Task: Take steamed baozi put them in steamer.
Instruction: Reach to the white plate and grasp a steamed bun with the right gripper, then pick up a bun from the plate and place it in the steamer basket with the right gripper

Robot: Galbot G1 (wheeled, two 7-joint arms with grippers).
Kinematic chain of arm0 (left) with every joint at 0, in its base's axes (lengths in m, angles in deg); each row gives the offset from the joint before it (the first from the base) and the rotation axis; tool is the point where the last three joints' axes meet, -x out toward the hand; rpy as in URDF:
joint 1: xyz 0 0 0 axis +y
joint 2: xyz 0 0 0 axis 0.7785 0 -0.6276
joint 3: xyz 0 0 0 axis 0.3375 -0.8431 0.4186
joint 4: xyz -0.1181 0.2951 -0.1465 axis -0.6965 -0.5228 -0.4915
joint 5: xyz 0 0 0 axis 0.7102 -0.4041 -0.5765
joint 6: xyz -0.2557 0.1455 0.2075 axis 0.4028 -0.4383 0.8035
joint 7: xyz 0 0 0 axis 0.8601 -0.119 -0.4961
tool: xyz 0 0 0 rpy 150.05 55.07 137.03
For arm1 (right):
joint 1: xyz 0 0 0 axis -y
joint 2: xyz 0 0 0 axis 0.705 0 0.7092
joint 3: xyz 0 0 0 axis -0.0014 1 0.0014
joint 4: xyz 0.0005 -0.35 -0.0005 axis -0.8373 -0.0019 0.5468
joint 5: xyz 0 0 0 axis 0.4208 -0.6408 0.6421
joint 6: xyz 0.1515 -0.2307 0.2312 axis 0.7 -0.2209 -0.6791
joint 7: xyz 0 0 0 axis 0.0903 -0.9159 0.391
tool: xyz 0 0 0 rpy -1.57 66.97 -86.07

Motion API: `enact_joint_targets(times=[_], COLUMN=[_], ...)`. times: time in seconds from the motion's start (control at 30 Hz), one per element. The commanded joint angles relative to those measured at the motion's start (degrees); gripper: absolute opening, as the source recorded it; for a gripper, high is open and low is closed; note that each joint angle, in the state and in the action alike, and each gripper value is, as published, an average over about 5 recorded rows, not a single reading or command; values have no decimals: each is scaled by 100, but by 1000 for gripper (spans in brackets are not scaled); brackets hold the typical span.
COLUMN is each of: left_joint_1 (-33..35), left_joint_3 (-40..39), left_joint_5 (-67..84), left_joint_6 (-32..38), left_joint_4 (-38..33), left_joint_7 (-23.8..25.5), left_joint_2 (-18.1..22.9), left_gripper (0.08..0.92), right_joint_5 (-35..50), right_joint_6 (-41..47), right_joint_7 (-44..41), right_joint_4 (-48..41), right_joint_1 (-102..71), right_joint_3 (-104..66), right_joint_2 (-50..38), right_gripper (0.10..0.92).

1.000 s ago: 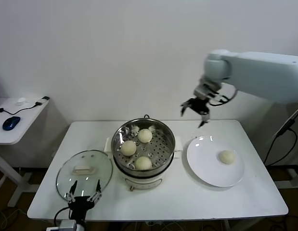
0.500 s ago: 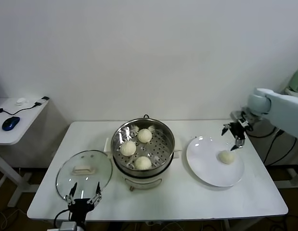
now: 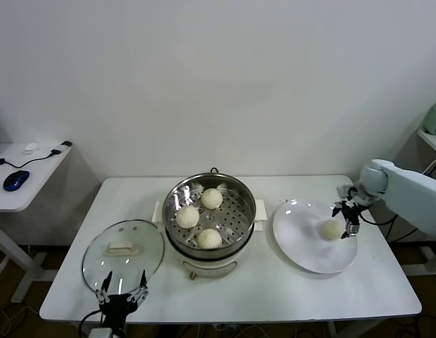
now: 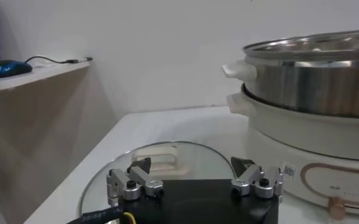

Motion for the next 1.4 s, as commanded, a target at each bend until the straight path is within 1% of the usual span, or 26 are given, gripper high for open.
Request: enact_joint_targets(times=[0.03,0.23,0.3,0.47,0.53,0.63,0.77,0.93,1.03,1.1,1.27,1.4], left_joint_1=[7,9,12,8,6,6,10,-2,0,6,9,-5], left_joint_3=[-1,8,10,8,4,-8,-36,-66,-94,-103,-107,-114], left_joint_5=[-9,2,7,11,10,10,-1,-6,-8,-7,20,41], left_joint_6=[8,18,20,24,22,17,8,-22,-32,-37,-51,-82], left_joint_4=[11,14,15,15,8,-10,-41,-100,-139,-161,-195,-226], left_joint_7=[1,-7,-11,-17,-17,-17,-15,-12,-9,-8,-9,-3], left_joint_2=[3,-1,-2,-4,-6,-4,1,4,-7,-21,-60,-90], left_gripper=[823,823,823,823,823,823,823,823,823,823,823,823], right_joint_5=[-243,-264,-228,-7,203,732,1812,3392,4355,4788,5432,5365], right_joint_6=[83,88,98,201,275,383,594,1000,1309,1499,1914,2094], right_joint_7=[178,176,150,22,-12,-38,-62,-85,21,146,647,1044], right_joint_4=[-610,-588,-489,41,339,889,1723,2673,3217,3482,3804,3776], right_joint_1=[-559,-505,-426,53,407,1242,2810,4711,5390,5614,5480,4814], right_joint_3=[-577,-595,-551,-100,219,862,1988,3197,3321,3266,2909,2717], right_joint_2=[364,408,379,160,40,-112,-69,456,873,1158,1885,2304], right_gripper=[823,817,793,694,683,679,679,679,679,679,679,679])
